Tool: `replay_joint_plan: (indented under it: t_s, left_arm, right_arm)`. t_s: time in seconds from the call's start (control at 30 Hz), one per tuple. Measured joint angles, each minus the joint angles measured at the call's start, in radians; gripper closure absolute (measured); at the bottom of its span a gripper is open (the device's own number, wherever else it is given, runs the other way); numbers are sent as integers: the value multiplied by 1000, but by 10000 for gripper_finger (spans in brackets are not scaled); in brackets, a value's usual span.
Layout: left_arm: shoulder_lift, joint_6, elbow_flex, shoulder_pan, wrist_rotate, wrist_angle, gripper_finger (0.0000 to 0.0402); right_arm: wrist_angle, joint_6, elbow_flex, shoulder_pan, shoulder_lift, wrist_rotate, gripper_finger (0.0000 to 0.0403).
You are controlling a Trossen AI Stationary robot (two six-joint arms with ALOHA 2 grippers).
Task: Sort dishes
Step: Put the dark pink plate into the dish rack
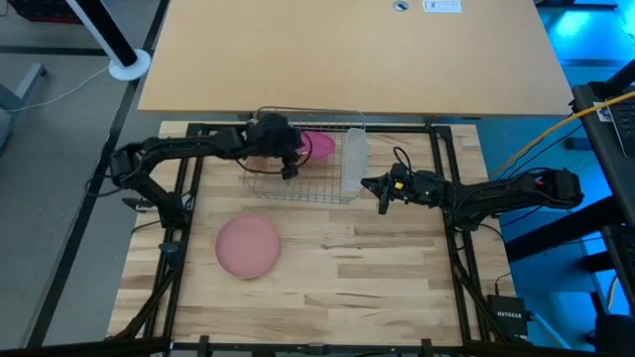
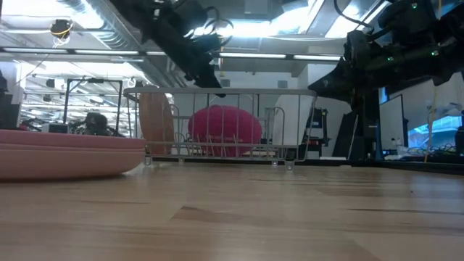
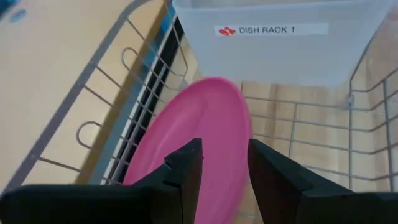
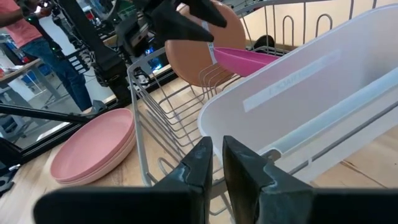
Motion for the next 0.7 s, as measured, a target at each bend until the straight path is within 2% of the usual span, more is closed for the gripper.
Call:
replay_joint_plan:
  t_s: [0.17,0.27,0.53,0.7]
  left_arm:
    - [27,-8,124,19,113,-200,281]
    - [28,9,161,28,122,-280,281]
    - [29,60,167,59,146,-420,281]
    - [29,109,166,67,142,-418,281]
  right_arm:
    - [-1,1,0,0,0,-1,358]
    - [-1,1,0,0,0,-1,358]
    - [-1,3,0,0,0,-1,358]
    - [-1,23,0,0,0,-3,358]
